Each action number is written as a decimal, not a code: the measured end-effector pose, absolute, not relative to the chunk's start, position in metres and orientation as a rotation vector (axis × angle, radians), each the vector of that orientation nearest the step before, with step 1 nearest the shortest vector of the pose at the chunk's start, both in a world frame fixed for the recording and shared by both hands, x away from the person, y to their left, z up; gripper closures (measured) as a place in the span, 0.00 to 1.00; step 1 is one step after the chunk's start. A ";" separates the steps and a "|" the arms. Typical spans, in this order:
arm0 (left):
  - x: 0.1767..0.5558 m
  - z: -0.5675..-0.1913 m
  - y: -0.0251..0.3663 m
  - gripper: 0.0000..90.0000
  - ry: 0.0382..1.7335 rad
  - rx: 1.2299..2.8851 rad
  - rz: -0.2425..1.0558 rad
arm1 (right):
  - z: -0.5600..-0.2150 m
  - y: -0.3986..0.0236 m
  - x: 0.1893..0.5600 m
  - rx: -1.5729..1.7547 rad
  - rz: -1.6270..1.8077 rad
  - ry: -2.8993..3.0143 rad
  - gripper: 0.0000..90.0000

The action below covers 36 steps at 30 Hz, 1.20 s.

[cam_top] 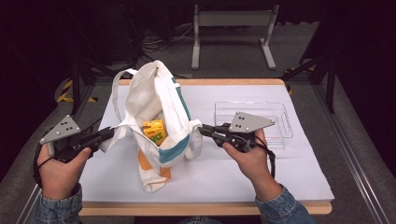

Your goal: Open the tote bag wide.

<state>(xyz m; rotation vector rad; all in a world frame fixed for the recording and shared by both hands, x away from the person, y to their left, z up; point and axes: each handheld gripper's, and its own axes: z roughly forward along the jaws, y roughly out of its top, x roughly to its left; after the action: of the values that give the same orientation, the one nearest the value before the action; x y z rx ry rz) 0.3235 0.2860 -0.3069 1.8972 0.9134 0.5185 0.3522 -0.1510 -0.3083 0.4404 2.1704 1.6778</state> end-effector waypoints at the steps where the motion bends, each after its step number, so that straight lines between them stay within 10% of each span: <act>1: 0.324 -0.308 0.287 0.97 0.929 1.902 0.510 | -0.308 -0.152 0.352 0.446 1.675 2.168 0.97; 36: 0.347 -0.362 0.298 0.97 0.966 2.135 0.235 | -0.347 -0.182 0.364 0.630 1.559 2.280 0.97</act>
<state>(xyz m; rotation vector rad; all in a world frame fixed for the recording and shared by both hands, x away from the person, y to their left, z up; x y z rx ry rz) 0.3474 0.2978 -0.3622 2.1353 0.9659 0.2347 0.3636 -0.1815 -0.3474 0.6305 2.2796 1.5592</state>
